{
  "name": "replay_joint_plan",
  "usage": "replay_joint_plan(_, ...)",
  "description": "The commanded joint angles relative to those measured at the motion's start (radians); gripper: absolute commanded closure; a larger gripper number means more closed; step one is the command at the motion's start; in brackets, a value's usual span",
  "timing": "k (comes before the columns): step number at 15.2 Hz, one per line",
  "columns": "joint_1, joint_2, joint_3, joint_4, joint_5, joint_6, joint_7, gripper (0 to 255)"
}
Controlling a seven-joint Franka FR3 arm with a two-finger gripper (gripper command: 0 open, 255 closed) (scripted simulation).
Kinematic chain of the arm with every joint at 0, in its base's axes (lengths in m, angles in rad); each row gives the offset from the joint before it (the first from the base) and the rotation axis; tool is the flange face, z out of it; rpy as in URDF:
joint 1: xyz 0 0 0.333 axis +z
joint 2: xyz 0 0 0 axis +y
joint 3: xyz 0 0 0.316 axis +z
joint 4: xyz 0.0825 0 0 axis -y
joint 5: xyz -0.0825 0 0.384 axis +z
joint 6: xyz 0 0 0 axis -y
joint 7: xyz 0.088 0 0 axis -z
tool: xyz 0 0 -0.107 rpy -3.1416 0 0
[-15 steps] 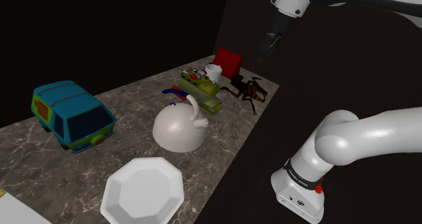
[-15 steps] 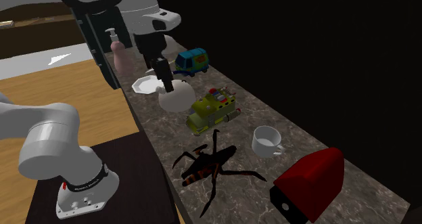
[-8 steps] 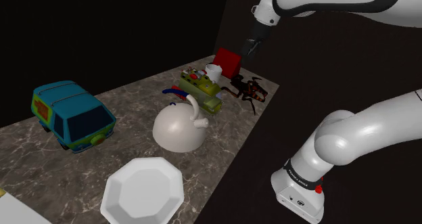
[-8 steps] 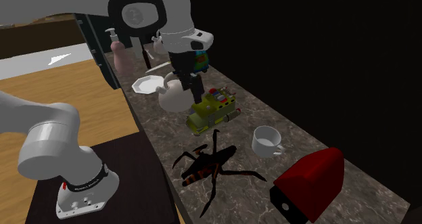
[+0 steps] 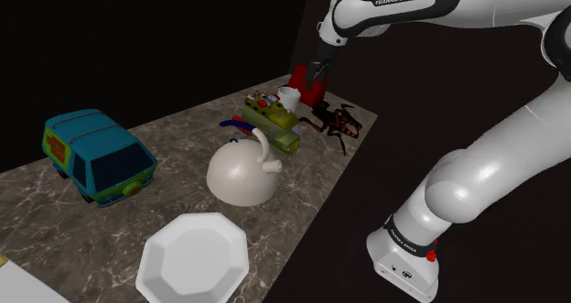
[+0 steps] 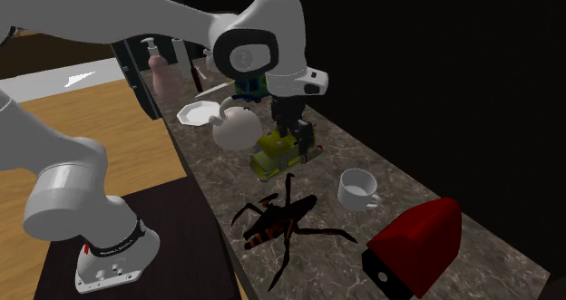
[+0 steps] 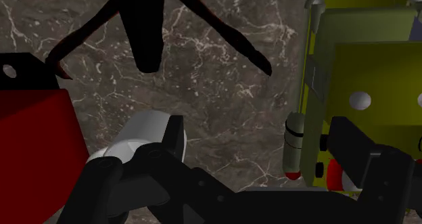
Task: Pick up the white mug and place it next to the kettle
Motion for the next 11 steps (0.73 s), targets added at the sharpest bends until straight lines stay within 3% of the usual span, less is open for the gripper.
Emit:
replay_joint_plan(1,-0.002,0.073,-0.010,0.041,0.008,0.031,-0.020,0)
replay_joint_plan(11,-0.030,0.464,-0.035,0.338,0.079,0.116,-0.119,0)
